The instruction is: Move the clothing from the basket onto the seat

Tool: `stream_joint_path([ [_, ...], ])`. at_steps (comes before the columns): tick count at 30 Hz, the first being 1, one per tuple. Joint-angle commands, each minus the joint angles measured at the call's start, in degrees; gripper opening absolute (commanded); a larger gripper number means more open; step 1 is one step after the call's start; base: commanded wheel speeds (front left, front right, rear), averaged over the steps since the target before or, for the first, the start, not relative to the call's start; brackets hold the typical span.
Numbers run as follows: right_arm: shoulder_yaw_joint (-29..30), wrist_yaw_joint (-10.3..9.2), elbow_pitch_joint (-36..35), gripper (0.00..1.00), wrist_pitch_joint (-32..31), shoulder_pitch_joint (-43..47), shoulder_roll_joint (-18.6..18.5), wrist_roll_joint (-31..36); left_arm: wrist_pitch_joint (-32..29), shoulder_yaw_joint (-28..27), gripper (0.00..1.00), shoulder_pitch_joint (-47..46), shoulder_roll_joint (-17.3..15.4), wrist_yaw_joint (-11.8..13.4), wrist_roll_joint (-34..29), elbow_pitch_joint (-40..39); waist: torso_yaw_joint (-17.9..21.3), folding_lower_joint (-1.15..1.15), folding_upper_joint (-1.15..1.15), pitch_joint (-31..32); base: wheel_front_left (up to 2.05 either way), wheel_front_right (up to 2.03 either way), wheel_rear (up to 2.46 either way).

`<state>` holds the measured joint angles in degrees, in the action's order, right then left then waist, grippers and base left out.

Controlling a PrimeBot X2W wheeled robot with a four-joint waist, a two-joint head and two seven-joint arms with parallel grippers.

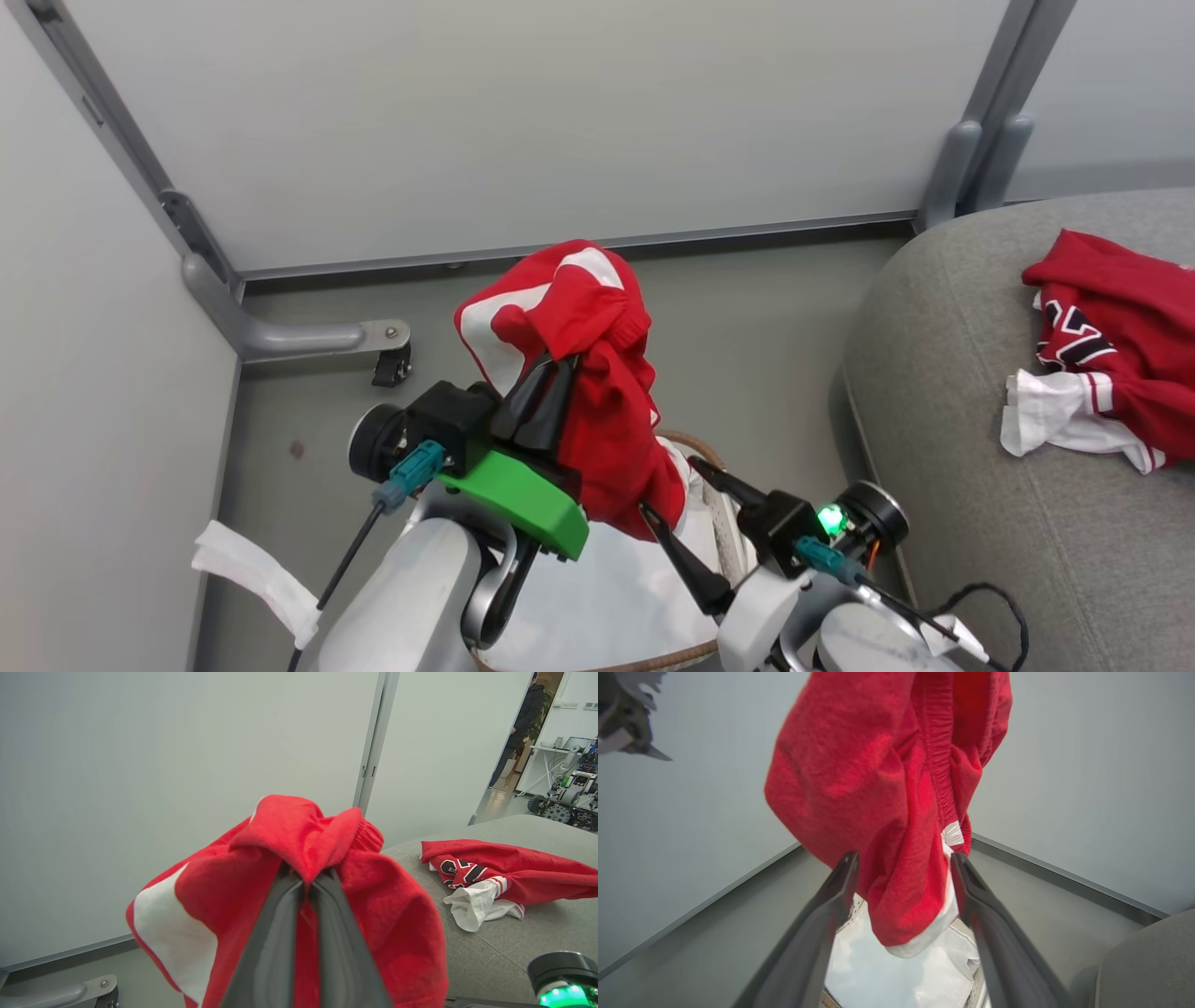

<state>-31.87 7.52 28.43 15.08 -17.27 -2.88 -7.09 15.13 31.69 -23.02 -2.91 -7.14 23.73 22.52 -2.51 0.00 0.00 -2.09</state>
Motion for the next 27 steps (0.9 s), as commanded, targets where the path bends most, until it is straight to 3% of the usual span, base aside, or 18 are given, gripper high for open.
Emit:
stream_joint_path([
  [1, 0.01, -0.06, 1.01, 1.00, 0.13, -1.55, -0.26, 0.82, 0.02, 0.41, 0.00, -0.95, -0.07, -0.26, 0.37, -0.40, -1.07, 0.00, 0.00, -0.98, 0.00, 0.00, 0.00],
  [14, -5.16, -0.06, 7.88, 1.00, 0.13, -10.99, -0.19, -2.54, 0.02, 7.02, 0.00, -5.08, -0.06, 0.36, 3.55, -1.47, -6.14, 0.00, 0.00, -5.30, 0.00, 0.00, 0.00],
  [15, -5.49, -0.06, 8.64, 0.92, 0.13, -11.26, -0.18, -3.02, 0.02, 7.41, 0.00, -5.28, -0.07, 0.38, 3.76, -1.47, -6.54, 0.00, 0.00, -5.38, 0.00, 0.00, 0.00],
  [16, -5.76, -0.06, 9.48, 0.47, 0.13, -11.55, -0.19, -3.81, 0.03, 8.04, 0.00, -5.47, -0.06, 0.43, 4.07, -1.45, -7.00, 0.00, 0.00, -5.47, 0.00, 0.00, 0.00],
  [17, -6.04, -0.06, 10.04, 0.15, 0.13, -11.90, -0.18, -4.41, 0.02, 8.41, 0.00, -5.69, -0.06, 0.48, 4.34, -1.49, -7.37, 0.00, 0.00, -5.60, 0.00, 0.00, 0.00],
  [18, -6.35, -0.06, 10.67, 0.00, 0.13, -12.40, -0.15, -5.00, 0.02, 8.68, 0.00, -5.97, -0.06, 0.60, 4.71, -1.53, -7.73, 0.00, 0.00, -5.75, 0.00, 0.00, 0.00],
  [27, -5.56, -0.06, 12.56, 0.00, 0.13, -11.82, -0.20, -8.21, 0.02, 9.15, 0.00, -6.31, -0.06, 1.43, 5.71, -1.11, -8.81, 0.00, 0.00, -6.20, 0.00, 0.00, 0.00],
])
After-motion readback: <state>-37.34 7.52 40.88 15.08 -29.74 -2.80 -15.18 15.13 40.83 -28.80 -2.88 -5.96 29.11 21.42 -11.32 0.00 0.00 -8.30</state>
